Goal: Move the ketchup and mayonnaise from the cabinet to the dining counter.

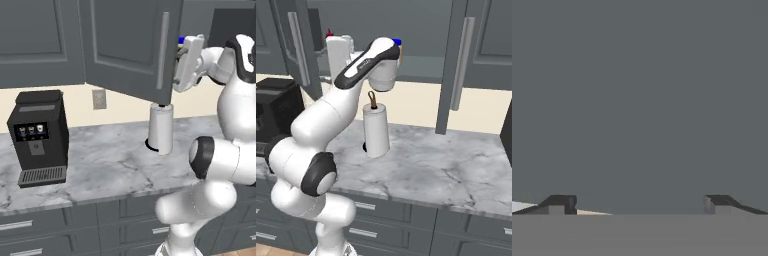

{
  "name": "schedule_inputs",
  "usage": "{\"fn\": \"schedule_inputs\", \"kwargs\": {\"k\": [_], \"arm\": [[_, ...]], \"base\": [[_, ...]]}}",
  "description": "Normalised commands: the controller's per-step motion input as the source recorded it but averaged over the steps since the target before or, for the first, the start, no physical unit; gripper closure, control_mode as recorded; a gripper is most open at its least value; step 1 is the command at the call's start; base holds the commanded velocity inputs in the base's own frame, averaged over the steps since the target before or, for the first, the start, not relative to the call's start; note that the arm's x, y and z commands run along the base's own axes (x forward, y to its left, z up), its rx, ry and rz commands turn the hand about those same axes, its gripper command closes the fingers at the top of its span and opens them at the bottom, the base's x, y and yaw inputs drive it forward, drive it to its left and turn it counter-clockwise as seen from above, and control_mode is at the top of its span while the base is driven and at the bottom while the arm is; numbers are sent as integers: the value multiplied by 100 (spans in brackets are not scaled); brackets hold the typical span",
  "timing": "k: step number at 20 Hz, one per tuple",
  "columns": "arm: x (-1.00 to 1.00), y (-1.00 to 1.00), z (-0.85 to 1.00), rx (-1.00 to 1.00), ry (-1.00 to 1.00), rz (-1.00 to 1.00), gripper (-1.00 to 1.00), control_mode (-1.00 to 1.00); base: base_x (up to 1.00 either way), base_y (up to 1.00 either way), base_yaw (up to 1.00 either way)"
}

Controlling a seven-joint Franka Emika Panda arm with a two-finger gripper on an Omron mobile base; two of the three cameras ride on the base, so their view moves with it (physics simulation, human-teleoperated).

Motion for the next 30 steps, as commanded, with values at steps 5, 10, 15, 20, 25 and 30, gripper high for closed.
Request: {"fn": "schedule_inputs", "kwargs": {"k": [5, 10, 15, 20, 25, 30], "arm": [[-100, 100, -1, -2, -13, 4, -100, -100], [-98, 100, -2, -6, -17, 0, -100, -100], [-58, 95, 0, -9, -22, 0, -100, -100], [22, 7, 5, -8, -22, -14, -100, -100], [52, -82, 17, 0, -13, -17, -100, -100], [9, -100, 29, 0, -6, -11, -100, -100]], "base": [[0, 0, 0], [0, 0, 0], [0, 0, 0], [0, 0, 0], [0, 0, 0], [0, 0, 0]]}}
